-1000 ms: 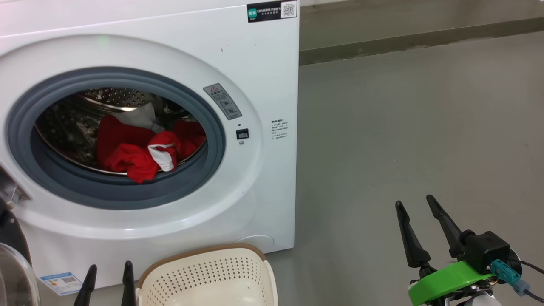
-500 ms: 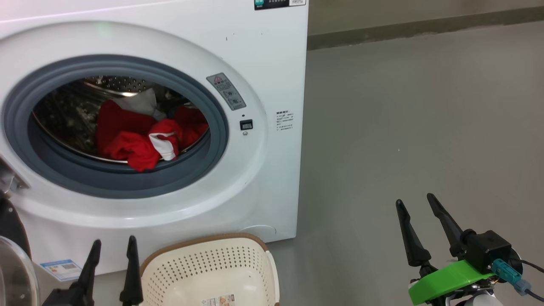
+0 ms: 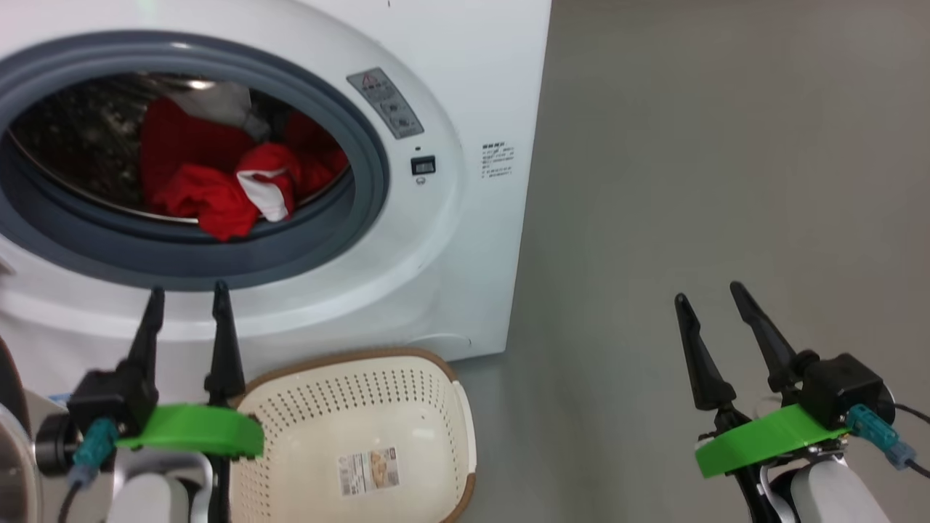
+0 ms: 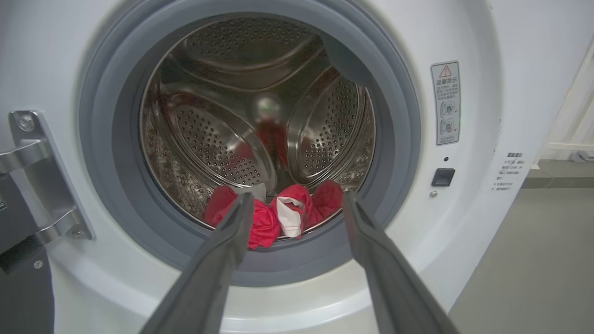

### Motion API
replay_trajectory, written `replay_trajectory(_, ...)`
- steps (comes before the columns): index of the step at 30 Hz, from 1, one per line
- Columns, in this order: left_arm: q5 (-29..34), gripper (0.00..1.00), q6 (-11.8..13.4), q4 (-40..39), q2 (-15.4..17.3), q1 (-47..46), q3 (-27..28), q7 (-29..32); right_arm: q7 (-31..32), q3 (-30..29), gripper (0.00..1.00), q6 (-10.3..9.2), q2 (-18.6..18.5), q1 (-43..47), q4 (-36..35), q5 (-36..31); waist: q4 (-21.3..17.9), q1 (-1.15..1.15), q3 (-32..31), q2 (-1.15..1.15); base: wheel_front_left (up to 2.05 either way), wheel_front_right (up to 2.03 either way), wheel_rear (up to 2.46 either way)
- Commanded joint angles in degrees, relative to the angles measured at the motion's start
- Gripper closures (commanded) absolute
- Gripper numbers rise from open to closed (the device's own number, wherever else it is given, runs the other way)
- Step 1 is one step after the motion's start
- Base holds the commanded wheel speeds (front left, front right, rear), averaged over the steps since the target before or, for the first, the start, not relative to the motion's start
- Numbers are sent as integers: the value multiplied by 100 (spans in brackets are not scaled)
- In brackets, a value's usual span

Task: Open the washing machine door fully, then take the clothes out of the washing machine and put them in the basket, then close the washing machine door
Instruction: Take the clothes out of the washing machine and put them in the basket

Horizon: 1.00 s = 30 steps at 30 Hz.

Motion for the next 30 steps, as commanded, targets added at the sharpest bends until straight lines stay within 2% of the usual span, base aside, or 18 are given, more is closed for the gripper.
replay_trajectory(1, 76, 0, 54, -35, 77, -295, 197, -69, -37, 114, 0, 39, -25, -231, -177, -6, 26, 0, 336, 0, 0, 0, 0)
replay_trajectory(13, 82, 0, 47, 971, 219, -1971, 247, -69, -37, 164, 0, 39, -164, -692, -314, 37, 32, 0, 1253, 0, 0, 0, 0)
replay_trajectory(20, 187, 0, 186, 1727, 319, -2975, 208, -69, -37, 165, 0, 39, -246, -865, -355, 47, 42, 0, 1634, 0, 0, 0, 0)
replay_trajectory(30, 328, 0, 457, 3131, 802, -4165, 232, -69, -37, 401, 0, 39, -124, -1154, -340, 154, -344, 0, 1978, 0, 0, 0, 0)
